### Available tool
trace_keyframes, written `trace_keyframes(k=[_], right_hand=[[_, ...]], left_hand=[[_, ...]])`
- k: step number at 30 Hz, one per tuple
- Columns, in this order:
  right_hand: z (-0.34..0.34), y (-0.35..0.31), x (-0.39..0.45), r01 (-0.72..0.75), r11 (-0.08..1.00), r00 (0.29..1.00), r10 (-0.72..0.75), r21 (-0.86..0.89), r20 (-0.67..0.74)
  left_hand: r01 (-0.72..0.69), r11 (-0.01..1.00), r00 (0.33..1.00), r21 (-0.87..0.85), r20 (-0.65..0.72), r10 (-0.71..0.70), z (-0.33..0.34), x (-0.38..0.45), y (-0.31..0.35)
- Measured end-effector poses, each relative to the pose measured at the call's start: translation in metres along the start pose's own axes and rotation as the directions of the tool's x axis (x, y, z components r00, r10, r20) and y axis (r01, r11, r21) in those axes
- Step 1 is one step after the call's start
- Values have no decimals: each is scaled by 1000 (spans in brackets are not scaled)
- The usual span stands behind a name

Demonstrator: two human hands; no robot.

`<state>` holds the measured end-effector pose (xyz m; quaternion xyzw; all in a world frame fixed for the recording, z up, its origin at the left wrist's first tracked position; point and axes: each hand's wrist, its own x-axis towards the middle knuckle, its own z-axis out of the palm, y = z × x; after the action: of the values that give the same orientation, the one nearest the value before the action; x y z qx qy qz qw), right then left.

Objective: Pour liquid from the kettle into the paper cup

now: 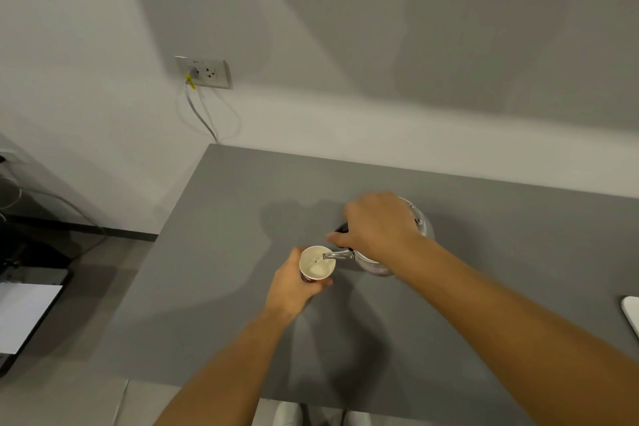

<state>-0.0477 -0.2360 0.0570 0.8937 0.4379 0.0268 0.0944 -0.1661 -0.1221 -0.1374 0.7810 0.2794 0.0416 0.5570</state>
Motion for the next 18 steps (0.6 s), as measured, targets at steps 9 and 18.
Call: trace_keyframes(k=[9,18], right_hand=[[-4,-4,2,29,995,1000,-30,-98,-7],[-6,-8,0,38,992,999,-39,-123,-4]], left_hand=[[14,1000,1000,11,1,-14,-1,0,3],[13,1000,1000,-3,-1,-13,1,1,0]])
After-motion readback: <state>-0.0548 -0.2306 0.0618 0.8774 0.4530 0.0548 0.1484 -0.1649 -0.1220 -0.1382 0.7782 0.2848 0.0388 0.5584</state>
